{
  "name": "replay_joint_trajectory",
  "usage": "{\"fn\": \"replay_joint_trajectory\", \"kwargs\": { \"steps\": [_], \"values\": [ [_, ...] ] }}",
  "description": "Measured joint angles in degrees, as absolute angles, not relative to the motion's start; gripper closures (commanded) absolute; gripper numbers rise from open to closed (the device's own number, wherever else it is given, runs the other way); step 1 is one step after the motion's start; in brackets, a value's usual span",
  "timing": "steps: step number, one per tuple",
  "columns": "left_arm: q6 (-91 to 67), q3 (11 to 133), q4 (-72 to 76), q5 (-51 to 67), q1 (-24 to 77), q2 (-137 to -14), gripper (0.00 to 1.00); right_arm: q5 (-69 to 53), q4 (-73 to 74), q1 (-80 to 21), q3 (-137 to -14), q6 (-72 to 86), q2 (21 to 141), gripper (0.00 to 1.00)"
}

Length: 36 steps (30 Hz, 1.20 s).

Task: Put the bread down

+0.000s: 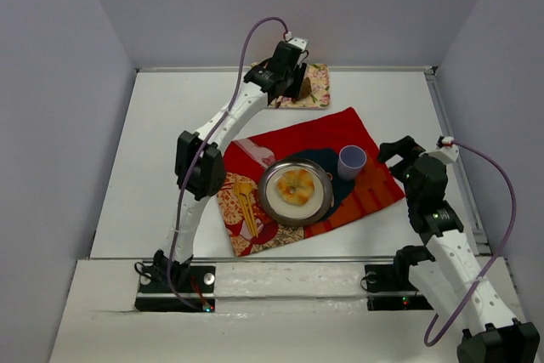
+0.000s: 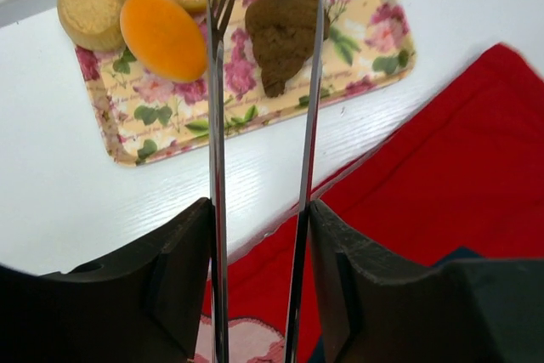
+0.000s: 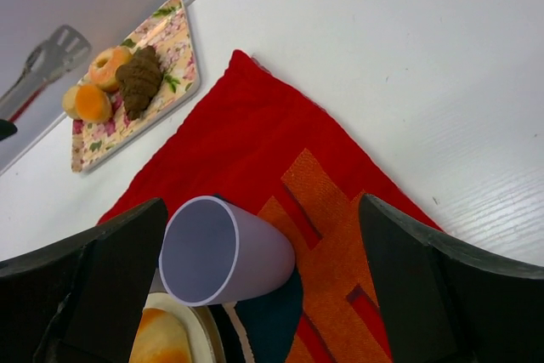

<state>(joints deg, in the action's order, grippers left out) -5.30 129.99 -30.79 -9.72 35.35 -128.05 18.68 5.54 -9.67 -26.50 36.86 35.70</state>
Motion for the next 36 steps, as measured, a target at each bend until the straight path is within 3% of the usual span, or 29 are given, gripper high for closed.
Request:
{"fn": "replay_joint_trajectory", "kwargs": {
  "steps": [11, 30, 32, 35, 36],
  "values": [
    [0.4, 130.1, -33.0, -6.8, 34.0, -130.3, 0.34, 19.3, 5.5, -9.7, -26.5, 36.9, 37.1, 0.00],
    [2.1, 129.9, -33.1, -6.0, 33.9, -138.0, 0.33, 19.6, 5.5, -9.7, -26.5, 36.9, 37.9, 0.00],
    [2.1, 130.5, -33.3, -5.9, 33.9, -139.2, 0.36, 19.6, 5.5, -9.7, -26.5, 36.9, 37.9, 0.00],
    [2.0, 131.5, -33.1, -5.7, 33.8, -140.9, 0.50, 19.6, 5.5, -9.7, -26.5, 36.9, 37.9, 0.00],
    [1.9, 131.6, -33.1, -5.5, 33.7, -141.4, 0.61, 19.6, 5.5, -9.7, -26.5, 36.9, 37.9, 0.00]
  ]
}}
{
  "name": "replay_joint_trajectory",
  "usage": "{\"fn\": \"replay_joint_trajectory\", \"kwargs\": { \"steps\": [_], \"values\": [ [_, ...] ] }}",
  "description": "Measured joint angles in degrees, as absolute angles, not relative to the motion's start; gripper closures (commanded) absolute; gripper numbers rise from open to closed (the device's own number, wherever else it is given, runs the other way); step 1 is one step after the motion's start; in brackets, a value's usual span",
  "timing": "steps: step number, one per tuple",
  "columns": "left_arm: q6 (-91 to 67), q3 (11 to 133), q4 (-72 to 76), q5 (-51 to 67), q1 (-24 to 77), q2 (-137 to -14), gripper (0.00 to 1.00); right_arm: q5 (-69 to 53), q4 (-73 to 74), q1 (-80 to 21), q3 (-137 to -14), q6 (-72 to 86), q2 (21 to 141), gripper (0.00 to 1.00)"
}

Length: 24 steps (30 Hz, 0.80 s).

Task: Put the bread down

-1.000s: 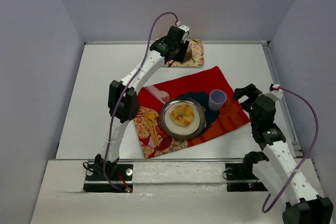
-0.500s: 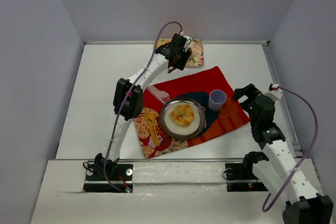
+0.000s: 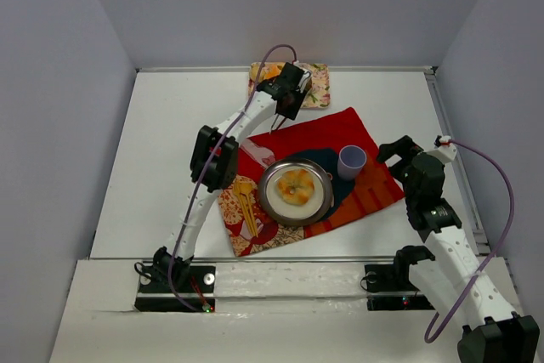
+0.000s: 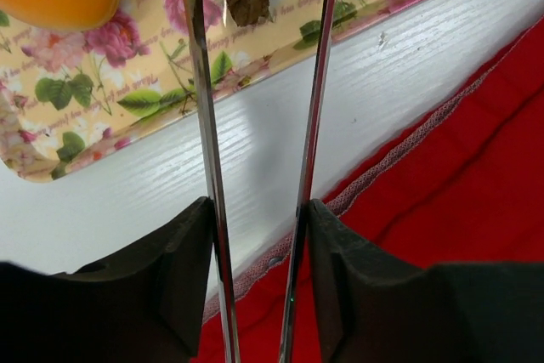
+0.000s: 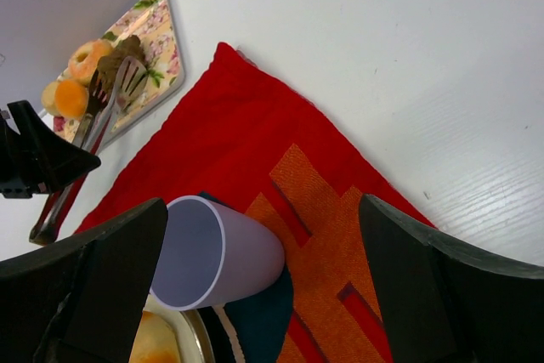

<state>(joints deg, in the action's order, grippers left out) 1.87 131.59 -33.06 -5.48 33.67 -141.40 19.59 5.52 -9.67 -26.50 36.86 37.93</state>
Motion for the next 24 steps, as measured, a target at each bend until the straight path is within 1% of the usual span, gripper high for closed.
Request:
{"fn": "replay_joint_trajectory", "kwargs": {
  "steps": [2, 3, 5, 6, 11, 16, 20, 24],
  "values": [
    [1.4, 131.7, -33.1, -5.3, 33.6, -141.7, 0.68, 19.6, 5.5, -9.7, -26.5, 36.9, 38.0, 0.00],
    [1.4, 131.7, -33.1, -5.3, 33.6, -141.7, 0.73, 19.6, 5.5, -9.7, -26.5, 36.9, 38.0, 0.00],
    [1.1, 132.0, -32.9, -5.0, 33.6, -141.7, 0.75, 19.6, 5.5, -9.7, -26.5, 36.9, 38.0, 0.00],
    [1.0, 132.1, -32.6, -5.0, 33.5, -141.7, 0.78, 19.6, 5.5, -9.7, -26.5, 36.9, 38.0, 0.00],
    [0.8, 132.1, -32.2, -4.7, 33.4, -141.4, 0.80, 19.6, 5.5, -9.7, -26.5, 36.9, 38.6, 0.00],
    [-0.1, 132.1, -32.2, -3.8, 33.3, -138.0, 0.85, 19.6, 5.5, -9.7, -26.5, 36.9, 39.0, 0.00],
    [-1.8, 128.8, -31.5, -3.2, 33.4, -130.6, 0.88, 19.6, 5.5, -9.7, -26.5, 36.9, 39.0, 0.00],
    [-4.4, 116.8, -27.7, -3.6, 34.1, -116.2, 0.90, 19.5, 5.5, -9.7, -26.5, 36.9, 38.7, 0.00]
  ]
}}
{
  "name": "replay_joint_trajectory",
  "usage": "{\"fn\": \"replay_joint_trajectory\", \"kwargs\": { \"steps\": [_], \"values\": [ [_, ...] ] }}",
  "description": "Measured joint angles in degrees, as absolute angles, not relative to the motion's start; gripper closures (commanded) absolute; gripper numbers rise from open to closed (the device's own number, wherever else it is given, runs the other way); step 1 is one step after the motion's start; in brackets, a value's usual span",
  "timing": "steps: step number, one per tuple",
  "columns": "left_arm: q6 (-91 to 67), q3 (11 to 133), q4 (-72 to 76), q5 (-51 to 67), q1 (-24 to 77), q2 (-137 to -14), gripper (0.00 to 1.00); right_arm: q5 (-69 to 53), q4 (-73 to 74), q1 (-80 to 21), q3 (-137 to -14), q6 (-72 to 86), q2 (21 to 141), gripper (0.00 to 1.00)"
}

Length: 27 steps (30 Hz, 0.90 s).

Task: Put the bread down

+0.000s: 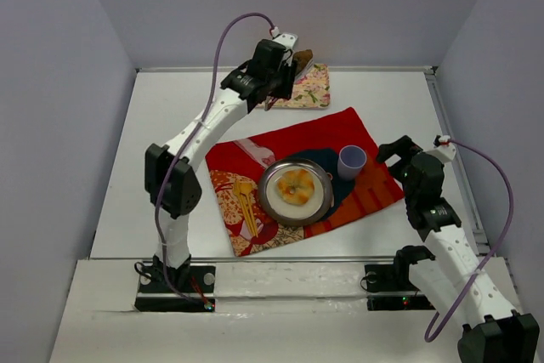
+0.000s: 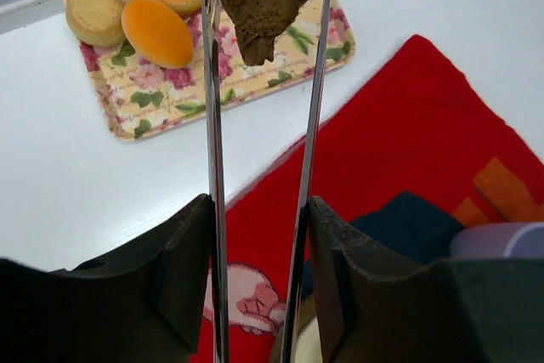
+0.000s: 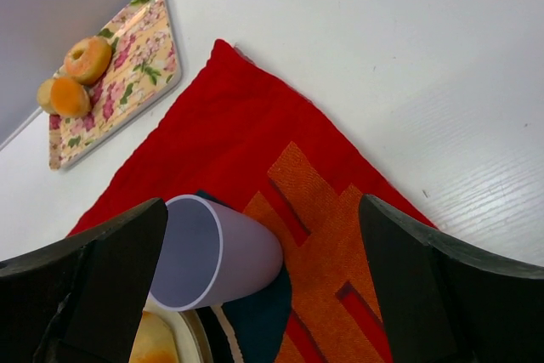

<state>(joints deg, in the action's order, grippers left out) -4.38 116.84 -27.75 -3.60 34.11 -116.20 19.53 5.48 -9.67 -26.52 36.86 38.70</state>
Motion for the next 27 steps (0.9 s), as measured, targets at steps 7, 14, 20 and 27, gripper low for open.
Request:
{"fn": "replay_joint_trajectory", "kwargs": {
  "steps": [7, 14, 20, 27],
  "values": [
    [-12.1, 94.0, -21.7, -9.3, 39.5, -95.2, 0.82, 19.5, 5.4, -9.7, -26.5, 36.8, 38.3, 0.00],
    [-24.7, 72.5, -22.8, -18.4, 54.8, -76.0, 0.82, 19.5, 5.1, -9.7, -26.5, 36.9, 37.7, 0.00],
    [-35.3, 59.0, -24.6, -21.6, 60.1, -58.6, 0.82, 19.4, 5.1, -9.7, -26.5, 36.9, 37.4, 0.00],
    [-46.2, 48.4, -30.5, -20.5, 64.7, -49.8, 0.83, 19.4, 5.0, -9.7, -26.4, 36.9, 35.8, 0.00]
  ]
}}
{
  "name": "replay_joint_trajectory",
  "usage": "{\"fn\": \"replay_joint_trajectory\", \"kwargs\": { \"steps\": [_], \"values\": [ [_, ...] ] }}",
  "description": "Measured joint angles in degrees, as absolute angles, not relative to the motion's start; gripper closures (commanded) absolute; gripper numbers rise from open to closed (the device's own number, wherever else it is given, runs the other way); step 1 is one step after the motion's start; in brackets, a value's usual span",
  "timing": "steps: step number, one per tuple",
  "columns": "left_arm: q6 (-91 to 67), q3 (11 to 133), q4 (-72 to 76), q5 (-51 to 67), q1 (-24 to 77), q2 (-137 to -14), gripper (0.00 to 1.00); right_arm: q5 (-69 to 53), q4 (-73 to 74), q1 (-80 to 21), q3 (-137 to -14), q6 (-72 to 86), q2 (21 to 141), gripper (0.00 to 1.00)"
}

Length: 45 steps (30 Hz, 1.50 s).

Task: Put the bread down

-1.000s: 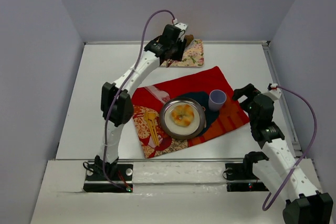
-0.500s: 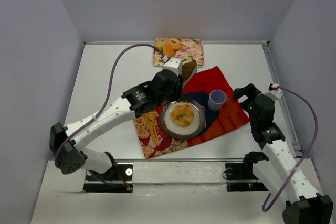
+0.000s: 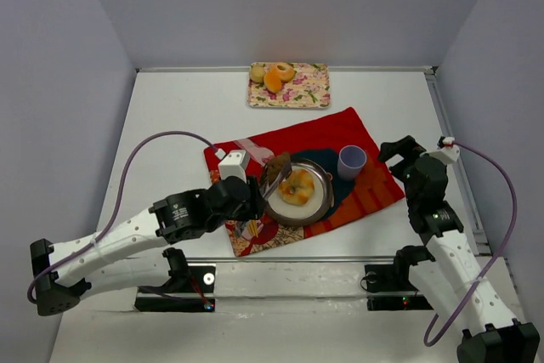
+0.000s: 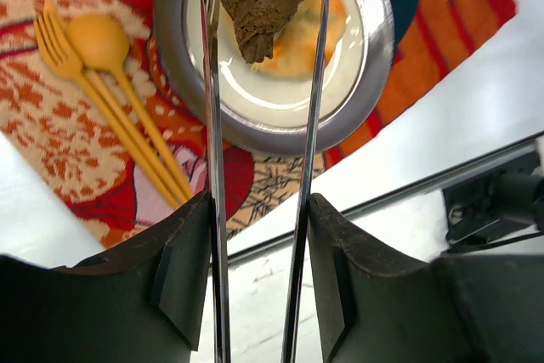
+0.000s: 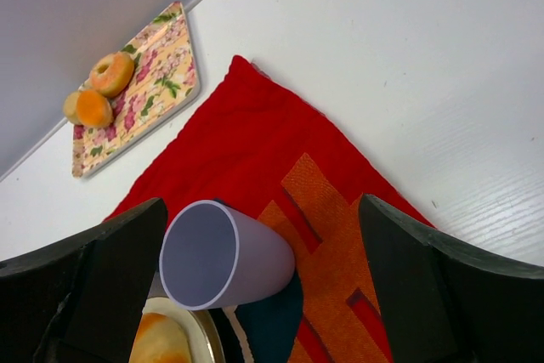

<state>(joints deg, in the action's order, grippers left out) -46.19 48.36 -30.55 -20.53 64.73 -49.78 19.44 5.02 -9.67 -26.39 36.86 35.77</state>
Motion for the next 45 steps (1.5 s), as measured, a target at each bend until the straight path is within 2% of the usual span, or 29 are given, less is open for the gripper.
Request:
{"fn": "replay_joint_trajectory", "kwargs": {
  "steps": [7, 8, 9, 11, 12, 14, 22, 35, 45],
  "values": [
    [-50.8, 46.2, -34.1, -19.5, 66.6, -50.9, 0.81, 19.5, 5.0, -9.7, -26.3, 36.8, 35.5, 0.00],
    [-51.1, 46.2, -34.2, -19.3, 66.7, -51.4, 0.79, 19.5, 5.0, -9.7, -26.3, 36.8, 35.5, 0.00],
    [-51.5, 46.2, -34.2, -18.9, 66.9, -52.1, 0.71, 19.5, 5.0, -9.7, -26.3, 36.8, 35.5, 0.00],
    [-51.9, 46.2, -34.2, -18.4, 67.3, -53.2, 0.64, 19.6, 5.0, -9.7, -26.3, 36.8, 35.6, 0.00],
    [-52.1, 46.2, -34.3, -18.3, 67.7, -53.7, 0.56, 19.6, 5.0, -9.7, -26.3, 36.8, 35.7, 0.00],
    [-52.3, 46.2, -34.3, -18.2, 68.3, -54.2, 0.48, 19.6, 4.9, -9.7, -26.3, 36.8, 35.9, 0.00],
    [-52.6, 46.2, -34.6, -18.2, 69.7, -54.7, 0.33, 20.0, 4.8, -9.7, -26.3, 36.8, 36.5, 0.00],
    [-52.4, 47.2, -35.7, -19.2, 70.4, -54.7, 0.35, 20.6, 4.8, -9.7, -26.3, 36.8, 36.5, 0.00],
    [-51.9, 55.4, -39.9, -26.8, 70.4, -53.4, 0.34, 20.6, 4.8, -9.7, -26.3, 36.8, 36.5, 0.00]
  ]
}}
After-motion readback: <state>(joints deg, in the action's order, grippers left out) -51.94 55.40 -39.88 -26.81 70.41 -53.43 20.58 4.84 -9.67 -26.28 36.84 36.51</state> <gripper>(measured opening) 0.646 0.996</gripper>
